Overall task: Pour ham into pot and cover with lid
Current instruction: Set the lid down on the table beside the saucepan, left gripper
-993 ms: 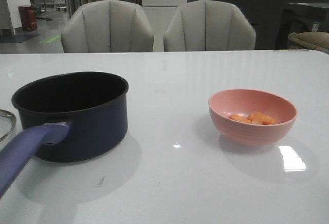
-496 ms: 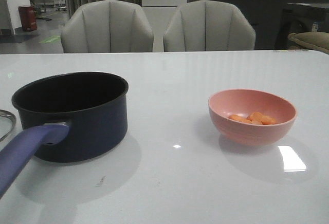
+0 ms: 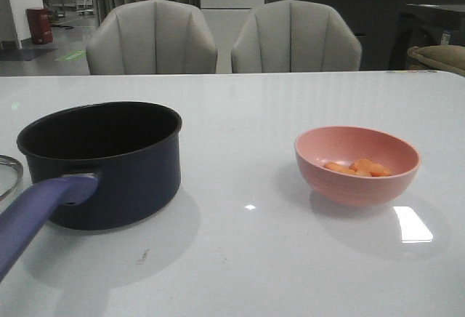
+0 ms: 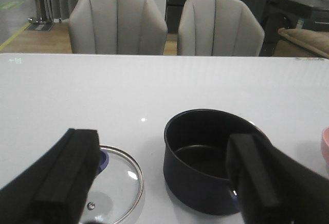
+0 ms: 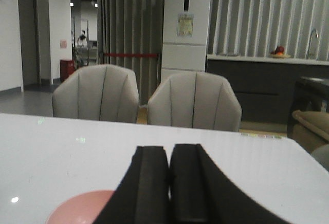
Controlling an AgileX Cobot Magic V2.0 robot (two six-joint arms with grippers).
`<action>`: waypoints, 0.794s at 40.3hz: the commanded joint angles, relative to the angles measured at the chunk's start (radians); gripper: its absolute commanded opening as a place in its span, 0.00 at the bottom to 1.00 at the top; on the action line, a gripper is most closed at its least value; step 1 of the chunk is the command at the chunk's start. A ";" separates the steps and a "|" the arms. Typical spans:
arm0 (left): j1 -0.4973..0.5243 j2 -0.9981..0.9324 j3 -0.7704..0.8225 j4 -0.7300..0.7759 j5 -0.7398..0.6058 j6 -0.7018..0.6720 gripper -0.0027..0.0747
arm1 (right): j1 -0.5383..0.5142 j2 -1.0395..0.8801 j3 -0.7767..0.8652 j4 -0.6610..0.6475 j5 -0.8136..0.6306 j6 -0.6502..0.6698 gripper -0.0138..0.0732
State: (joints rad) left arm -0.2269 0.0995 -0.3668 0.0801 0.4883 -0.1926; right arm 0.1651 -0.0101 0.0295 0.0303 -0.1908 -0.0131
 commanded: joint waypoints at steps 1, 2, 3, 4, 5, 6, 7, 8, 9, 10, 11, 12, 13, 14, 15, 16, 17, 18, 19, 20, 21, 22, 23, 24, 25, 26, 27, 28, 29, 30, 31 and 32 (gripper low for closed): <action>-0.010 0.011 -0.026 0.004 -0.062 0.000 0.75 | -0.007 -0.007 -0.065 0.000 -0.004 0.003 0.34; -0.010 0.011 -0.026 0.004 -0.062 0.000 0.75 | -0.007 0.004 -0.088 0.000 0.058 0.013 0.34; -0.010 0.011 -0.026 0.006 -0.062 0.000 0.75 | -0.007 0.015 -0.109 0.001 0.104 0.013 0.34; -0.010 0.011 -0.026 0.006 -0.062 0.000 0.75 | -0.007 0.034 -0.139 0.001 0.162 0.019 0.34; -0.010 0.011 -0.026 0.006 -0.062 0.000 0.75 | -0.007 0.056 -0.163 0.001 0.204 0.019 0.34; -0.010 0.011 -0.026 0.008 -0.062 0.000 0.75 | -0.007 0.074 -0.197 0.001 0.259 0.019 0.34; -0.010 0.011 -0.026 0.008 -0.062 0.000 0.75 | -0.007 0.100 -0.233 0.001 0.300 0.019 0.34; -0.010 0.011 -0.026 0.008 -0.062 0.000 0.75 | -0.007 0.120 -0.258 0.001 0.350 0.019 0.34; -0.010 0.011 -0.026 0.008 -0.064 0.000 0.75 | -0.007 0.146 -0.292 0.001 0.393 0.019 0.34; -0.010 0.011 -0.026 0.008 -0.064 0.000 0.75 | -0.007 0.166 -0.314 0.001 0.422 0.019 0.34; -0.010 0.011 -0.026 0.008 -0.066 0.000 0.75 | -0.007 0.189 -0.340 0.001 0.453 0.019 0.34; -0.010 0.011 -0.026 0.008 -0.066 0.000 0.75 | -0.007 0.210 -0.356 0.001 0.473 0.019 0.34; -0.010 0.011 -0.026 0.008 -0.066 0.000 0.75 | -0.007 0.227 -0.376 0.001 0.498 0.019 0.34; -0.010 0.011 -0.026 0.008 -0.066 0.000 0.75 | -0.007 0.237 -0.382 0.001 0.503 0.019 0.34; -0.010 0.011 -0.026 0.010 -0.066 0.000 0.75 | -0.007 0.247 -0.383 0.001 0.499 0.019 0.34; -0.010 0.011 -0.026 0.010 -0.066 0.000 0.75 | -0.007 0.252 -0.383 0.001 0.493 0.013 0.34; -0.010 0.011 -0.026 0.010 -0.066 0.000 0.75 | -0.007 0.259 -0.383 0.001 0.493 0.019 0.34; -0.010 0.011 -0.026 0.010 -0.066 0.000 0.75 | -0.007 0.265 -0.383 0.006 0.492 0.021 0.34; -0.010 0.011 -0.026 0.010 -0.066 0.000 0.75 | -0.007 0.269 -0.383 0.007 0.493 0.022 0.34; -0.010 0.011 -0.026 0.010 -0.066 0.000 0.75 | -0.007 0.275 -0.383 0.007 0.493 0.022 0.34; -0.010 0.011 -0.026 0.010 -0.066 0.000 0.75 | -0.007 0.282 -0.383 0.007 0.491 0.025 0.34; -0.010 0.011 -0.026 0.010 -0.066 0.000 0.75 | -0.007 0.293 -0.384 0.007 0.486 0.033 0.34; -0.010 0.011 -0.026 0.010 -0.066 0.000 0.75 | -0.007 0.304 -0.384 0.007 0.485 0.041 0.34; -0.010 0.011 -0.026 0.010 -0.066 0.000 0.75 | -0.007 0.323 -0.385 0.007 0.483 0.054 0.35; -0.010 0.011 -0.026 0.010 -0.066 0.000 0.75 | -0.007 0.344 -0.385 0.007 0.481 0.064 0.35; -0.010 0.011 -0.026 0.010 -0.066 0.000 0.75 | -0.007 0.368 -0.386 0.007 0.477 0.070 0.37; -0.010 0.011 -0.026 0.010 -0.066 0.000 0.75 | -0.007 0.387 -0.387 0.007 0.477 0.072 0.39; -0.010 0.011 -0.026 0.010 -0.066 0.000 0.75 | -0.007 0.413 -0.390 0.007 0.476 0.072 0.42; -0.010 0.011 -0.026 0.010 -0.066 0.000 0.75 | -0.007 0.434 -0.394 0.007 0.477 0.073 0.45; -0.010 0.011 -0.026 0.010 -0.066 0.000 0.75 | -0.007 0.456 -0.400 0.007 0.479 0.073 0.49; -0.010 0.011 -0.026 0.010 -0.066 0.000 0.75 | -0.007 0.485 -0.409 0.007 0.484 0.073 0.54; -0.010 0.011 -0.026 0.010 -0.066 0.000 0.75 | -0.007 0.515 -0.416 0.007 0.487 0.073 0.57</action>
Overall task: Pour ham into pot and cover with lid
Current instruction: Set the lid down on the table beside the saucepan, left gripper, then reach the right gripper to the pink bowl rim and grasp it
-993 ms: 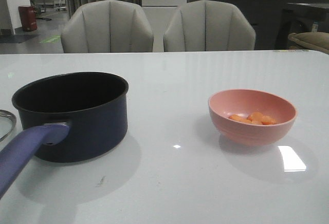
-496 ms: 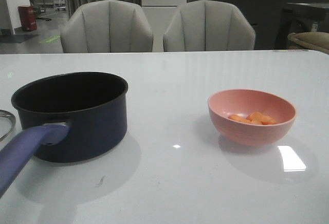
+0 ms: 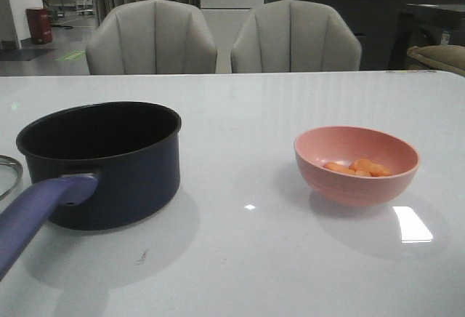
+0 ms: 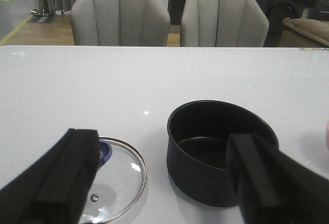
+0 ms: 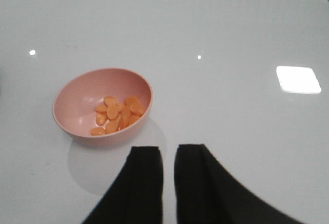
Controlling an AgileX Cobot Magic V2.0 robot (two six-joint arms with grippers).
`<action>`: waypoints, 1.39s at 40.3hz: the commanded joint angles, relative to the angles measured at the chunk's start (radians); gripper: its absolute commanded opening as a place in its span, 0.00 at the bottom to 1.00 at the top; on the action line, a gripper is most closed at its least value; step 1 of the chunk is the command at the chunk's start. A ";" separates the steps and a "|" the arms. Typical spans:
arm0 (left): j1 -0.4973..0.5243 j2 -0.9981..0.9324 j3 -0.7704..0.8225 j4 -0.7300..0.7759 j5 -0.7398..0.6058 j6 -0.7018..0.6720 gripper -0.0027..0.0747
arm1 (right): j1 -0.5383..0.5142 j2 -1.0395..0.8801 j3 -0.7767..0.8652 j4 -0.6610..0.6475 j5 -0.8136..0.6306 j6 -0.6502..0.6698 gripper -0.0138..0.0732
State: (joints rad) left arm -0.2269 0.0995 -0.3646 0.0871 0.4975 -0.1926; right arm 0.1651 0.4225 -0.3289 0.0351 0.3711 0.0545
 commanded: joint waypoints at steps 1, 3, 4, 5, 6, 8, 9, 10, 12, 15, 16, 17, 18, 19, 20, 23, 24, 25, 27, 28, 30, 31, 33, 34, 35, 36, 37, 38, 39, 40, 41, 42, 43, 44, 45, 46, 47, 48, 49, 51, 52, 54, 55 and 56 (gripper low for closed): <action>-0.010 0.011 -0.028 0.003 -0.075 0.000 0.75 | -0.007 0.105 -0.070 0.003 -0.067 0.005 0.62; -0.010 0.011 -0.028 0.003 -0.075 0.000 0.75 | -0.007 0.158 -0.093 0.003 -0.058 0.005 0.69; -0.010 0.011 -0.028 0.003 -0.075 0.000 0.75 | -0.007 0.188 -0.109 0.003 -0.055 0.005 0.72; -0.010 0.011 -0.028 0.003 -0.075 0.000 0.75 | -0.007 0.212 -0.120 0.009 -0.054 0.005 0.74; -0.010 0.011 -0.028 0.003 -0.075 0.000 0.75 | -0.007 0.243 -0.136 0.014 -0.052 0.005 0.76; -0.010 0.011 -0.028 0.003 -0.073 0.000 0.75 | -0.007 0.297 -0.165 0.028 -0.052 0.005 0.76; -0.010 0.011 -0.028 0.003 -0.073 0.000 0.75 | -0.007 0.329 -0.183 0.037 -0.052 0.005 0.76; -0.010 0.011 -0.028 0.003 -0.073 0.000 0.75 | -0.007 0.351 -0.197 0.044 -0.050 0.005 0.76; -0.010 0.011 -0.028 0.003 -0.075 0.000 0.75 | -0.007 0.411 -0.232 0.061 -0.043 0.005 0.76; -0.010 0.011 -0.028 0.003 -0.079 0.000 0.75 | -0.007 0.503 -0.289 0.088 -0.023 0.005 0.76; -0.010 0.011 -0.028 0.003 -0.079 0.000 0.75 | -0.007 0.541 -0.315 0.098 -0.005 0.005 0.76; -0.010 0.011 -0.028 0.003 -0.079 0.000 0.75 | -0.007 0.580 -0.336 0.111 0.011 0.004 0.76; -0.010 0.011 -0.028 0.003 -0.079 0.000 0.75 | -0.006 0.598 -0.358 0.119 0.029 0.004 0.76; -0.010 0.011 -0.028 0.003 -0.077 0.000 0.75 | -0.006 0.636 -0.387 0.125 0.054 0.002 0.76; -0.010 0.011 -0.028 0.003 -0.072 0.000 0.75 | -0.006 0.674 -0.409 0.129 0.072 -0.001 0.76; -0.010 0.011 -0.028 0.003 -0.059 0.000 0.75 | -0.006 0.774 -0.495 0.131 0.134 -0.028 0.76; -0.010 0.011 -0.028 0.003 -0.051 0.000 0.75 | -0.006 0.810 -0.515 0.131 0.146 -0.035 0.76; -0.010 0.011 -0.028 0.003 -0.044 0.000 0.75 | -0.006 0.835 -0.541 0.131 0.160 -0.042 0.76; -0.010 0.011 -0.028 0.003 -0.034 0.000 0.75 | -0.006 0.891 -0.584 0.131 0.183 -0.047 0.76; -0.010 0.011 -0.028 0.003 -0.034 0.000 0.75 | -0.006 0.920 -0.607 0.131 0.193 -0.054 0.76; -0.010 0.011 -0.028 0.003 -0.034 0.000 0.75 | -0.006 0.968 -0.643 0.131 0.208 -0.054 0.76; -0.010 0.011 -0.028 0.003 -0.034 0.000 0.75 | -0.006 0.993 -0.657 0.131 0.211 -0.062 0.76; -0.010 0.011 -0.028 0.003 -0.034 0.000 0.75 | -0.006 1.033 -0.687 0.131 0.216 -0.064 0.76; -0.010 0.011 -0.028 0.003 -0.034 0.000 0.75 | -0.006 1.050 -0.697 0.131 0.216 -0.066 0.76; -0.010 0.011 -0.028 0.003 -0.034 0.000 0.75 | -0.006 1.072 -0.709 0.131 0.217 -0.067 0.76; -0.010 0.011 -0.028 0.003 -0.034 0.000 0.75 | -0.006 1.088 -0.719 0.131 0.219 -0.067 0.76; -0.010 0.011 -0.028 0.003 -0.034 0.000 0.75 | -0.006 1.110 -0.730 0.132 0.223 -0.067 0.76; -0.010 0.011 -0.028 0.003 -0.034 0.000 0.75 | -0.006 1.131 -0.740 0.132 0.226 -0.067 0.76; -0.010 0.011 -0.028 0.003 -0.034 0.000 0.75 | -0.006 1.146 -0.751 0.132 0.230 -0.067 0.76; -0.010 0.011 -0.028 0.003 -0.034 0.000 0.75 | -0.006 1.161 -0.759 0.133 0.232 -0.067 0.76; -0.010 0.011 -0.028 0.003 -0.034 0.000 0.75 | -0.006 1.174 -0.767 0.133 0.234 -0.067 0.76; -0.010 0.011 -0.028 0.003 -0.034 0.000 0.75 | -0.006 1.192 -0.776 0.134 0.237 -0.067 0.76; -0.010 0.011 -0.028 0.003 -0.034 0.000 0.75 | -0.006 1.210 -0.787 0.136 0.240 -0.067 0.76; -0.010 0.011 -0.028 0.003 -0.034 0.000 0.75 | -0.006 1.222 -0.795 0.139 0.243 -0.067 0.76; -0.010 0.011 -0.028 0.003 -0.034 0.000 0.75 | -0.006 1.234 -0.803 0.142 0.247 -0.068 0.76; -0.010 0.011 -0.028 0.003 -0.034 0.000 0.75 | -0.006 1.251 -0.814 0.143 0.252 -0.068 0.76; -0.010 0.011 -0.028 0.003 -0.034 0.000 0.75 | -0.006 1.262 -0.822 0.145 0.256 -0.068 0.75; -0.010 0.011 -0.028 0.003 -0.034 0.000 0.75 | -0.006 1.277 -0.832 0.145 0.259 -0.068 0.74; -0.010 0.011 -0.028 0.003 -0.034 0.000 0.75 | -0.006 1.287 -0.839 0.145 0.262 -0.069 0.72; -0.010 0.011 -0.028 0.003 -0.034 0.000 0.75 | -0.006 1.310 -0.854 0.145 0.271 -0.069 0.66; -0.010 0.011 -0.028 0.003 -0.034 0.000 0.75 | -0.006 1.319 -0.859 0.145 0.273 -0.069 0.63; -0.010 0.011 -0.028 0.003 -0.034 0.000 0.75 | -0.006 1.335 -0.870 0.145 0.276 -0.069 0.54; -0.010 0.011 -0.028 0.003 -0.034 0.000 0.75 | -0.006 1.343 -0.876 0.145 0.276 -0.069 0.48; -0.010 0.011 -0.028 0.003 -0.034 0.000 0.75 | -0.006 1.348 -0.882 0.146 0.273 -0.068 0.43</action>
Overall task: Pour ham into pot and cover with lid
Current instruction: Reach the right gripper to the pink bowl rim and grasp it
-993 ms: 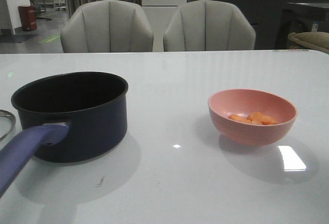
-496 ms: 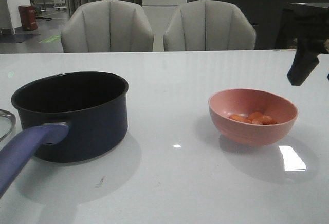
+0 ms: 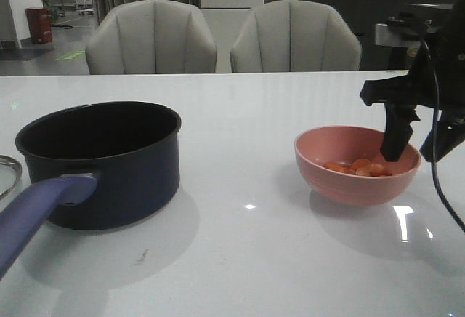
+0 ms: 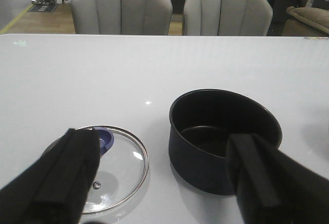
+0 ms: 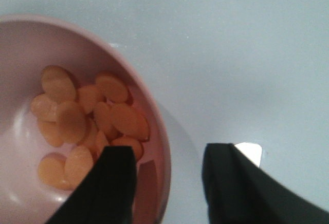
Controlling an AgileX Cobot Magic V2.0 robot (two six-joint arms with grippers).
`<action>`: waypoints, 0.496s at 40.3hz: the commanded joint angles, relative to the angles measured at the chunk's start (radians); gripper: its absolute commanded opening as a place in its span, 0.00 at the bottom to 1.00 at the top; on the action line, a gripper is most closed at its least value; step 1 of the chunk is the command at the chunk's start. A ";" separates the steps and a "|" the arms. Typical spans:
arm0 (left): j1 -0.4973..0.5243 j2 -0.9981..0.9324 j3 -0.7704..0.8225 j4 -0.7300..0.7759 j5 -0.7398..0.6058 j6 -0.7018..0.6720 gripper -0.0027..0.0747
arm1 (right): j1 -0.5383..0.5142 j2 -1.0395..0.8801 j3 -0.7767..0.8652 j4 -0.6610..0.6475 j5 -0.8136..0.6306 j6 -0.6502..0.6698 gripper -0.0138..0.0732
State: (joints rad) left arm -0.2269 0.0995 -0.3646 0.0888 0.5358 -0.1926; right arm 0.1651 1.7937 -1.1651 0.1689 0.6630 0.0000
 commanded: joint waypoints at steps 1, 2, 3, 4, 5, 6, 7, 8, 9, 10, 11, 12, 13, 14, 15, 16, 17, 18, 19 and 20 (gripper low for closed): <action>-0.010 0.011 -0.028 0.001 -0.072 0.000 0.75 | -0.006 -0.020 -0.051 0.016 -0.018 -0.014 0.39; -0.010 0.011 -0.028 0.001 -0.072 0.000 0.75 | -0.006 -0.019 -0.054 0.019 -0.018 -0.014 0.36; -0.010 0.011 -0.028 0.001 -0.072 0.000 0.75 | -0.006 -0.019 -0.057 0.024 -0.021 -0.014 0.32; -0.010 0.011 -0.028 0.001 -0.072 0.000 0.75 | -0.006 -0.019 -0.058 0.029 -0.023 -0.014 0.30; -0.010 0.011 -0.028 0.001 -0.072 0.000 0.75 | -0.006 -0.020 -0.062 0.037 -0.023 -0.014 0.31; -0.010 0.011 -0.028 0.001 -0.072 0.000 0.75 | -0.006 -0.020 -0.064 0.039 -0.023 -0.014 0.32; -0.010 0.011 -0.028 0.001 -0.072 0.000 0.75 | -0.006 -0.020 -0.067 0.039 -0.023 -0.014 0.32; -0.010 0.011 -0.028 0.001 -0.072 0.000 0.75 | -0.006 -0.020 -0.068 0.039 -0.027 -0.014 0.32; -0.010 0.011 -0.028 0.001 -0.072 0.000 0.75 | -0.007 -0.020 -0.069 0.039 -0.032 -0.014 0.32; -0.010 0.011 -0.028 0.001 -0.072 0.000 0.75 | -0.007 -0.020 -0.069 0.039 -0.039 -0.014 0.32; -0.010 0.011 -0.028 0.001 -0.072 0.000 0.75 | -0.007 -0.020 -0.069 0.039 -0.043 -0.014 0.32; -0.010 0.011 -0.028 0.001 -0.072 0.000 0.75 | -0.007 -0.022 -0.069 0.039 -0.045 -0.014 0.32; -0.010 0.011 -0.028 0.001 -0.072 0.000 0.75 | -0.007 -0.022 -0.069 0.039 -0.045 -0.014 0.32; -0.010 0.011 -0.028 0.001 -0.072 0.000 0.75 | -0.007 -0.023 -0.069 0.041 -0.042 -0.014 0.32; -0.010 0.011 -0.028 0.001 -0.072 0.000 0.75 | -0.007 -0.024 -0.069 0.044 -0.038 -0.013 0.32; -0.010 0.011 -0.028 0.001 -0.072 0.000 0.75 | -0.007 -0.028 -0.072 0.046 -0.034 -0.013 0.32; -0.010 0.011 -0.028 0.001 -0.072 0.000 0.75 | -0.007 -0.031 -0.076 0.047 -0.029 -0.013 0.32; -0.010 0.011 -0.028 0.001 -0.072 0.000 0.75 | -0.007 -0.032 -0.081 0.047 -0.021 -0.013 0.32; -0.010 0.011 -0.028 0.001 -0.072 0.000 0.75 | -0.007 -0.037 -0.091 0.047 -0.007 -0.013 0.32; -0.010 0.011 -0.028 0.001 -0.072 0.000 0.75 | -0.007 -0.041 -0.099 0.047 0.001 -0.014 0.32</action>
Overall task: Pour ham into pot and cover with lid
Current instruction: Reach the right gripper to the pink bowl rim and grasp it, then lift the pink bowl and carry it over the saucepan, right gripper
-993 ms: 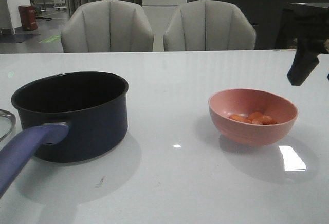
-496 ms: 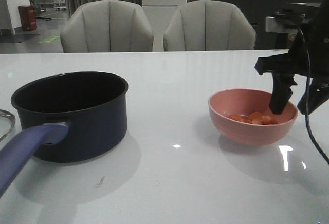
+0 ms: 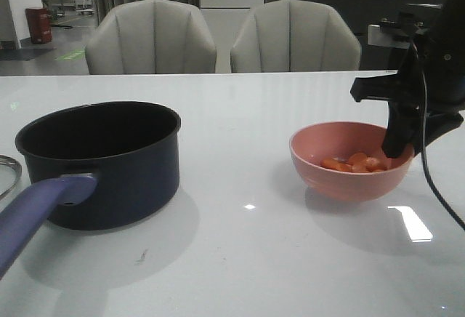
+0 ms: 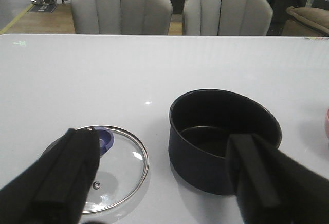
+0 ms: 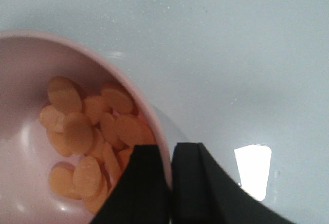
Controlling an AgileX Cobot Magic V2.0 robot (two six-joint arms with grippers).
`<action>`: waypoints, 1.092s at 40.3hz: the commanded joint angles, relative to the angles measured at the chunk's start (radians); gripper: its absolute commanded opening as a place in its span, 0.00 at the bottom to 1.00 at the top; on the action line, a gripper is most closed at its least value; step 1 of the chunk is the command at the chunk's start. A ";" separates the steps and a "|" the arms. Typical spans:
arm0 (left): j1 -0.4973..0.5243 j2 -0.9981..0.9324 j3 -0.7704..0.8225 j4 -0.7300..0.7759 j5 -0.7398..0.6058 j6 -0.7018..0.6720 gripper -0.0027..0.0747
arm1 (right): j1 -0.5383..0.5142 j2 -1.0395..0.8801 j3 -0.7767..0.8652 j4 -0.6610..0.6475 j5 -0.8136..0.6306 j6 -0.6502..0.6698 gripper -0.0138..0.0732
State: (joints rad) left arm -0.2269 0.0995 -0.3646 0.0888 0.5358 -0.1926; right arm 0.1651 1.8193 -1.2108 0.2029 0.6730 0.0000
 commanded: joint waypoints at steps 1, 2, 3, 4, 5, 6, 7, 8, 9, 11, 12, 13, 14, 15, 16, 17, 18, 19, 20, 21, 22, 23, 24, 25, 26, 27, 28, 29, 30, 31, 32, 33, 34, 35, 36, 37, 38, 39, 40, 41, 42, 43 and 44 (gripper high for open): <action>-0.010 0.011 -0.028 0.001 -0.072 0.000 0.75 | -0.007 -0.073 -0.064 0.013 0.003 -0.014 0.32; -0.010 0.011 -0.028 0.001 -0.072 0.000 0.75 | -0.006 -0.080 -0.072 0.013 0.008 -0.014 0.32; -0.010 0.011 -0.028 0.001 -0.072 0.000 0.75 | -0.004 -0.091 -0.084 0.013 0.015 -0.014 0.32; -0.010 0.011 -0.028 0.001 -0.072 0.000 0.75 | 0.000 -0.098 -0.092 0.013 0.018 -0.014 0.32; -0.010 0.011 -0.028 0.001 -0.072 0.000 0.75 | 0.006 -0.110 -0.104 0.013 0.024 -0.015 0.32; -0.010 0.011 -0.028 0.001 -0.072 0.000 0.75 | 0.012 -0.118 -0.114 0.013 0.027 -0.015 0.32; -0.010 0.011 -0.028 0.001 -0.072 0.000 0.75 | 0.021 -0.127 -0.125 0.013 0.030 -0.021 0.32; -0.010 0.011 -0.028 0.001 -0.072 0.000 0.75 | 0.034 -0.137 -0.140 0.013 0.034 -0.029 0.32; -0.010 0.011 -0.028 0.001 -0.072 0.000 0.75 | 0.049 -0.148 -0.156 0.013 0.037 -0.039 0.32; -0.010 0.011 -0.028 0.001 -0.072 0.000 0.75 | 0.077 -0.160 -0.183 0.013 0.045 -0.056 0.32; -0.010 0.011 -0.028 0.001 -0.072 0.000 0.75 | 0.097 -0.166 -0.202 0.013 0.050 -0.064 0.32; -0.010 0.011 -0.028 0.001 -0.072 0.000 0.75 | 0.112 -0.169 -0.216 0.013 0.056 -0.068 0.32; -0.010 0.011 -0.028 0.001 -0.072 0.000 0.75 | 0.135 -0.171 -0.236 0.013 0.064 -0.069 0.32; -0.010 0.011 -0.028 0.001 -0.072 0.000 0.75 | 0.153 -0.171 -0.251 0.013 0.067 -0.069 0.32; -0.010 0.011 -0.028 0.001 -0.072 0.000 0.75 | 0.177 -0.171 -0.270 0.013 0.071 -0.069 0.32; -0.010 0.011 -0.028 0.001 -0.072 0.000 0.75 | 0.196 -0.169 -0.283 0.013 0.072 -0.069 0.32; -0.010 0.011 -0.028 0.001 -0.072 0.000 0.75 | 0.216 -0.168 -0.295 0.013 0.069 -0.068 0.32; -0.010 0.011 -0.028 0.001 -0.072 0.000 0.75 | 0.242 -0.168 -0.308 0.013 0.061 -0.068 0.32; -0.010 0.011 -0.028 0.001 -0.072 0.000 0.75 | 0.262 -0.167 -0.315 0.013 0.050 -0.068 0.32; -0.010 0.011 -0.028 0.001 -0.072 0.000 0.75 | 0.288 -0.167 -0.323 0.013 0.030 -0.067 0.32; -0.010 0.011 -0.028 0.001 -0.072 0.000 0.75 | 0.307 -0.167 -0.325 0.013 0.010 -0.067 0.32; -0.010 0.011 -0.028 0.001 -0.072 0.000 0.75 | 0.326 -0.167 -0.326 0.013 -0.014 -0.067 0.32; -0.010 0.011 -0.028 0.001 -0.072 0.000 0.75 | 0.350 -0.167 -0.327 0.013 -0.050 -0.067 0.32; -0.010 0.011 -0.028 0.001 -0.072 0.000 0.75 | 0.378 -0.167 -0.327 0.009 -0.100 -0.067 0.32; -0.010 0.011 -0.028 0.001 -0.072 0.000 0.75 | 0.398 -0.166 -0.327 0.000 -0.130 -0.067 0.32; -0.010 0.011 -0.028 0.001 -0.072 0.000 0.75 | 0.413 -0.166 -0.327 -0.013 -0.173 -0.068 0.32; -0.010 0.011 -0.028 0.001 -0.072 0.000 0.75 | 0.426 -0.166 -0.327 -0.021 -0.206 -0.068 0.32; -0.010 0.011 -0.028 0.001 -0.072 0.000 0.75 | 0.442 -0.166 -0.327 -0.038 -0.239 -0.068 0.32; -0.010 0.011 -0.028 0.001 -0.072 0.000 0.75 | 0.452 -0.166 -0.325 -0.057 -0.283 -0.068 0.32; -0.010 0.011 -0.028 0.001 -0.072 0.000 0.75 | 0.465 -0.166 -0.318 -0.070 -0.334 -0.068 0.32; -0.010 0.011 -0.028 0.001 -0.072 0.000 0.75 | 0.473 -0.166 -0.311 -0.086 -0.371 -0.068 0.32; -0.010 0.011 -0.028 0.001 -0.072 0.000 0.75 | 0.482 -0.166 -0.301 -0.096 -0.420 -0.068 0.32; -0.010 0.011 -0.028 0.001 -0.072 0.000 0.75 | 0.486 -0.166 -0.290 -0.106 -0.457 -0.068 0.32; -0.010 0.011 -0.028 0.001 -0.072 0.000 0.75 | 0.492 -0.166 -0.272 -0.110 -0.509 -0.068 0.32; -0.010 0.011 -0.028 0.001 -0.072 0.000 0.75 | 0.494 -0.166 -0.256 -0.113 -0.552 -0.068 0.32; -0.010 0.011 -0.028 0.001 -0.072 0.000 0.75 | 0.496 -0.166 -0.237 -0.114 -0.596 -0.068 0.32; -0.010 0.011 -0.028 0.001 -0.072 0.000 0.75 | 0.499 -0.166 -0.209 -0.115 -0.658 -0.068 0.32; -0.010 0.011 -0.028 0.001 -0.072 0.000 0.75 | 0.500 -0.166 -0.178 -0.115 -0.707 -0.068 0.32; -0.010 0.011 -0.028 0.001 -0.072 0.000 0.75 | 0.501 -0.166 -0.154 -0.117 -0.774 -0.068 0.32; -0.010 0.011 -0.028 0.001 -0.072 0.000 0.75 | 0.503 -0.166 -0.130 -0.118 -0.825 -0.068 0.32; -0.010 0.011 -0.028 0.001 -0.072 0.000 0.75 | 0.504 -0.166 -0.097 -0.119 -0.877 -0.068 0.32; -0.010 0.011 -0.028 0.001 -0.072 0.000 0.75 | 0.504 -0.166 -0.072 -0.122 -0.946 -0.068 0.32; -0.010 0.011 -0.028 0.001 -0.072 0.000 0.75 | 0.504 -0.166 -0.041 -0.123 -1.014 -0.070 0.32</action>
State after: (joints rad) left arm -0.2269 0.0995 -0.3646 0.0888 0.5358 -0.1926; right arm 0.6663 1.7048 -1.3049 0.0981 -0.0431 -0.0557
